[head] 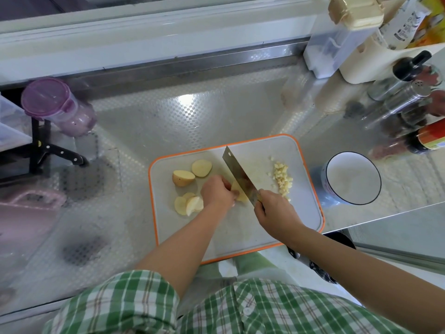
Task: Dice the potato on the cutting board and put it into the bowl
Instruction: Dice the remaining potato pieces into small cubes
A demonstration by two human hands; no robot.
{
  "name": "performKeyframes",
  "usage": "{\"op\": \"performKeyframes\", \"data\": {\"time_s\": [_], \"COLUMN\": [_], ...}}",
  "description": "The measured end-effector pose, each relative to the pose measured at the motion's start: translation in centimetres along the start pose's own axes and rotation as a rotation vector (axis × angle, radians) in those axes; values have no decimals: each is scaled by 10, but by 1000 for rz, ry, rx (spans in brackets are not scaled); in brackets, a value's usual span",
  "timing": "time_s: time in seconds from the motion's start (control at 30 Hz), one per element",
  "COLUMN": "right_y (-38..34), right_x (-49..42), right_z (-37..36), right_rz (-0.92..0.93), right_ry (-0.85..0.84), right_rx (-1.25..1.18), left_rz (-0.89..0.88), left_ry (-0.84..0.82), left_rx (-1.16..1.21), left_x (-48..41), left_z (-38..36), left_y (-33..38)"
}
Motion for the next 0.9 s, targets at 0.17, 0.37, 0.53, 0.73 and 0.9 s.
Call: {"op": "performKeyframes", "data": {"time_s": [0.17, 0.37, 0.53, 0.73, 0.9], "right_y": [0, 3, 6, 1, 3], "right_x": [-5, -2, 3, 3, 2], "right_z": [-5, -10, -1, 11, 3], "right_rz": [-15, -6, 48, 99, 70], "right_ry": [1, 37, 80, 43, -2], "right_rx": [-3, -21, -107, -62, -39], "left_rz": [2, 9, 21, 17, 1], "left_ry": [-12, -14, -21, -21, 25], "left_rx": [32, 55, 78, 82, 84], "left_x": [-3, -4, 0, -1, -2], "left_z": [-2, -4, -1, 4, 0], "left_y": [-1, -3, -3, -8, -8]}}
Point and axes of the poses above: each hand's wrist, its own x-axis away from the middle knuckle, its own z-axis out of the back of the hand, y = z × x, the point moved 1 cm from there along -x, towards the middle knuckle, and after that the axes turned 14 degrees about -x, right-handed, at the moved point
